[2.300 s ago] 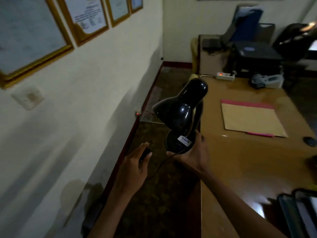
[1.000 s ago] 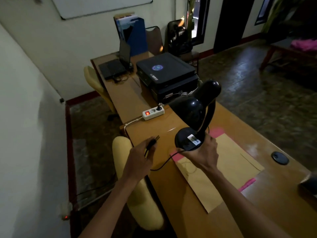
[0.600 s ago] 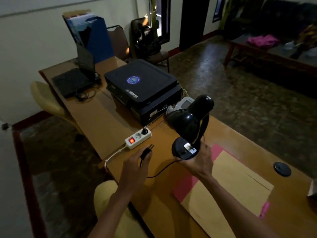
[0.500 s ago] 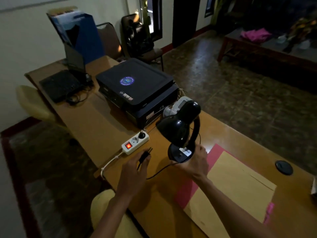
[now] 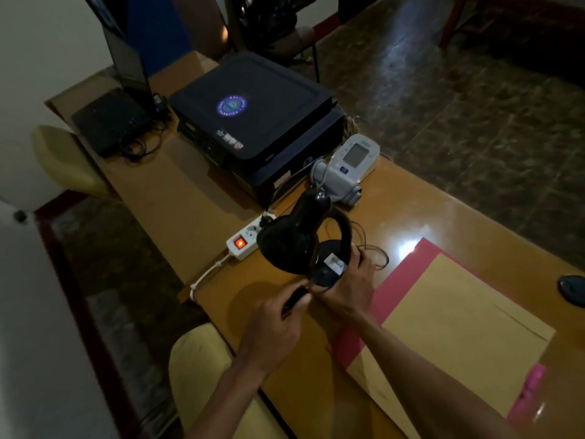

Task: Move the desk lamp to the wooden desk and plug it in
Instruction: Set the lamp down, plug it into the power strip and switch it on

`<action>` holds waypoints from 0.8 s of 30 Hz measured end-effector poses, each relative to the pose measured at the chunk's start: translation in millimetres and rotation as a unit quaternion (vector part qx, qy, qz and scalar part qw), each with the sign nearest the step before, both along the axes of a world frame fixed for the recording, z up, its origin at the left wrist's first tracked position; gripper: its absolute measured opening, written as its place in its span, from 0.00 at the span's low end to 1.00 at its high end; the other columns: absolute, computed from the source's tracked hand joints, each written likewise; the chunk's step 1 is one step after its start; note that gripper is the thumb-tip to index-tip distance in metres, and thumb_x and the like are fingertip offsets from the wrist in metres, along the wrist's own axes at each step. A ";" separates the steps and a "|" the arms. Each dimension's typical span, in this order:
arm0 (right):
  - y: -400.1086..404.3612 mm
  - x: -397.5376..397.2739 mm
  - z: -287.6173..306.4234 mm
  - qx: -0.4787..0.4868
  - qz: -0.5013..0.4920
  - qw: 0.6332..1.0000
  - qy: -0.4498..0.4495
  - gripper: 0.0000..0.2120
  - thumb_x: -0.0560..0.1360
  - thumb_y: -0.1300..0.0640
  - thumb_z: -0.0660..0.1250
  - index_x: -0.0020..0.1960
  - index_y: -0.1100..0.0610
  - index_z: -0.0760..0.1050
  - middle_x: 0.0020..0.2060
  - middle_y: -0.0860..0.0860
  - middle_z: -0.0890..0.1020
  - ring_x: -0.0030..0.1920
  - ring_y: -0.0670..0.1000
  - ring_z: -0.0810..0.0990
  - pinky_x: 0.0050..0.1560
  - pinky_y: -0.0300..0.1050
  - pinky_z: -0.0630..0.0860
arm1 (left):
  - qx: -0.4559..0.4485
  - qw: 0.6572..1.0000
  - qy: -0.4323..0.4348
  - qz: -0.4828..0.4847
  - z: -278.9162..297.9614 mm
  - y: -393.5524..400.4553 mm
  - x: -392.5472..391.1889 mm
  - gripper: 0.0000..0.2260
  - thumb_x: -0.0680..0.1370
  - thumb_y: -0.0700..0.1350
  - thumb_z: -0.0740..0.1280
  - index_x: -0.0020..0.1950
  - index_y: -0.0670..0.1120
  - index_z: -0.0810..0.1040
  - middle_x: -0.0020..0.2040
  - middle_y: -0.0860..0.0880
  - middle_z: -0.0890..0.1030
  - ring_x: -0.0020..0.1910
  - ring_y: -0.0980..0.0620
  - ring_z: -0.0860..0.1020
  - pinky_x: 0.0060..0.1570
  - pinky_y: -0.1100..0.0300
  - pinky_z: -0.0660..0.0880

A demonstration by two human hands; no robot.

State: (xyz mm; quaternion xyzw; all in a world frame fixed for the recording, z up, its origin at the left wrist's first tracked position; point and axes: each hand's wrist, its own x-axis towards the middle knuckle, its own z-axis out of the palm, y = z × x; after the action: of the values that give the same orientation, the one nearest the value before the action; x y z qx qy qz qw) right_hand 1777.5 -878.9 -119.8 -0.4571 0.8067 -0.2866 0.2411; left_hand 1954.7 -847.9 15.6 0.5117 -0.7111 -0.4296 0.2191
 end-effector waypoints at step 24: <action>23.5 -24.6 1.8 0.029 0.044 0.995 -0.079 0.67 0.58 0.31 0.79 0.84 0.57 0.49 0.80 0.57 0.59 0.80 0.61 0.61 0.75 0.61 0.69 | -0.191 0.954 0.230 0.037 200.9 -119.6 -119.2 0.13 0.83 0.42 0.62 0.66 0.40 0.76 0.59 0.46 0.83 0.59 0.55 0.82 0.55 0.63 0.77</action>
State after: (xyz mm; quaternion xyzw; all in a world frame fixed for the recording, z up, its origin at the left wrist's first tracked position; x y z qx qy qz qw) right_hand 1752.9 -855.4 -118.0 -0.4610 0.7722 -0.2873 0.3296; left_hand 1835.5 -967.4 216.5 0.3738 -0.6909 -0.3829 0.4861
